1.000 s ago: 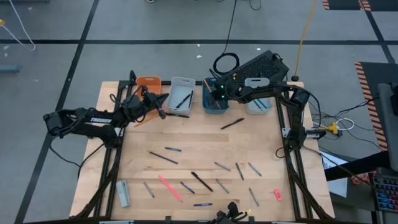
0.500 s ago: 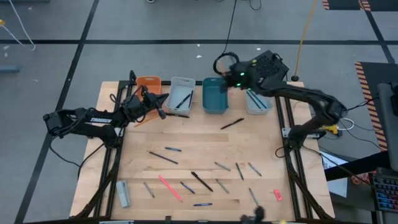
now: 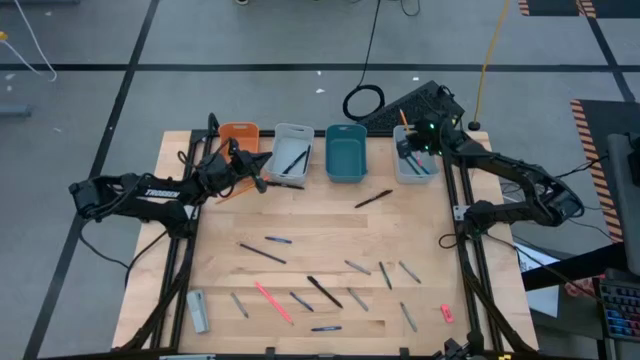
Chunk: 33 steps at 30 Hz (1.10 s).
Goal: Sort crayons/erasers/pens/pencils in bins
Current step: Remove the orange pencil from the blue bin
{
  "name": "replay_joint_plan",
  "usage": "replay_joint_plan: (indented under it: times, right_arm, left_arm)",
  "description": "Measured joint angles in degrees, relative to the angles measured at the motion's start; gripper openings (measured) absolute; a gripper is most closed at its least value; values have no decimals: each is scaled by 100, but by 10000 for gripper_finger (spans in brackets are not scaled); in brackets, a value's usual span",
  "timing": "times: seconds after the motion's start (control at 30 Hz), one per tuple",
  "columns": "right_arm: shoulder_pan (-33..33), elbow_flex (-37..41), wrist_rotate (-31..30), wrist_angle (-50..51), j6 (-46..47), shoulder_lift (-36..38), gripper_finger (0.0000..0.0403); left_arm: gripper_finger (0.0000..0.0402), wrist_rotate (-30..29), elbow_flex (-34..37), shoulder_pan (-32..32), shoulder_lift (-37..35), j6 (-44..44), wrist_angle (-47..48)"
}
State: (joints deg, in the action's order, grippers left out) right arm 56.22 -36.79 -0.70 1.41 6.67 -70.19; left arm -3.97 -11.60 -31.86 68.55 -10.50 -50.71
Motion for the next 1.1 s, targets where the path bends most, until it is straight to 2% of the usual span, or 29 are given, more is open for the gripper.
replay_joint_plan:
  times: [0.1,0.23,0.9,1.0,1.1]
  right_arm:
    - [192,424,246,-462,-115,2,28]
    - [293,662,243,-481,-199,-62,28]
    - [304,1159,221,-704,-229,-75,31]
    - [304,1160,222,-767,-196,-75,45]
    - [304,1160,199,-856,-157,-68,77]
  left_arm:
    - [17,1,0,0,0,0,2]
    - [17,1,0,0,-2,0,7]
    - [17,5,0,0,0,233,15]
    - [17,5,0,4,-2,245,13]
    - [17,3,0,7,0,245,15]
